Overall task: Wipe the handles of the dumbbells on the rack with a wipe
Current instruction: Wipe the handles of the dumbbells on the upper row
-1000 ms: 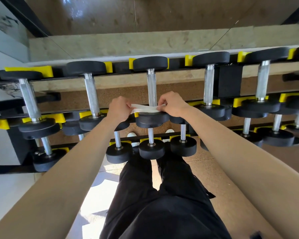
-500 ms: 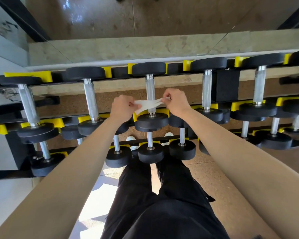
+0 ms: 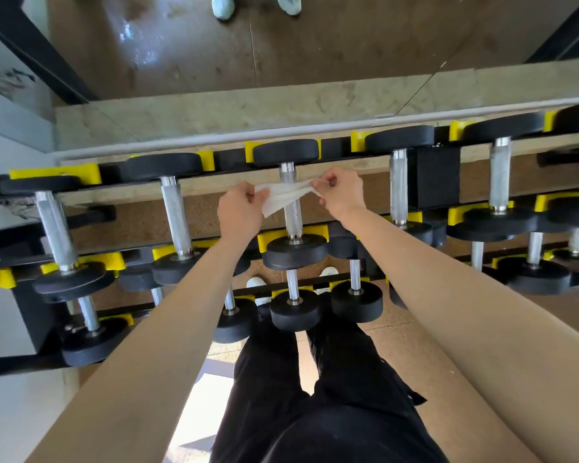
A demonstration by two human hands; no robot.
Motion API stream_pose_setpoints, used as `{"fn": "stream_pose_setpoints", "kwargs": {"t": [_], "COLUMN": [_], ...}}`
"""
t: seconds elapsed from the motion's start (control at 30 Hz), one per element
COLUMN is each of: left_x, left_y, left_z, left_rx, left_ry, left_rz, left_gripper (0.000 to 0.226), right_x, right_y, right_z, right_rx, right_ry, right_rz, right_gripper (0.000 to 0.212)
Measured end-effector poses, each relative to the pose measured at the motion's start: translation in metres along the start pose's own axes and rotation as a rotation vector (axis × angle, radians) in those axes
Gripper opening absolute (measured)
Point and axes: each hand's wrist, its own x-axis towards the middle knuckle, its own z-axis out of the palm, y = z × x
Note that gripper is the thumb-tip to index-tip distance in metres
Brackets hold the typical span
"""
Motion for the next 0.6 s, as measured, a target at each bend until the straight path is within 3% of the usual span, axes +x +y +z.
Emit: {"fn": "stream_pose_setpoints", "kwargs": {"t": [0.13, 0.3, 0.47, 0.6], "left_x": [0.013, 0.009, 0.012, -0.001], "left_y": [0.003, 0.024, -0.006, -0.020], "left_z": [-0.004, 0.010, 0.001, 0.007], "left_rx": [-0.080, -0.115, -0.019, -0.017], "left_ry": [0.093, -0.033, 0.000, -0.184], "left_rz": [-0.149, 0.031, -0.195, -0.086], "left_gripper": [0.039, 0.021, 0.029, 0.027], "right_x": [-0.003, 0.014, -0.005, -0.001], "right_y": [-0.018, -0.004, -0.013, 0.005], "right_z": [0.018, -0.003, 0.009, -0.005], "right_rx": [0.002, -0.042, -0.078, -0.194], "right_ry": [-0.033, 0.092, -0.183, -0.155], "right_rz": [-0.091, 0.058, -0.157, -0.168], "right_gripper": [0.017, 0.017, 0.012, 0.014]}}
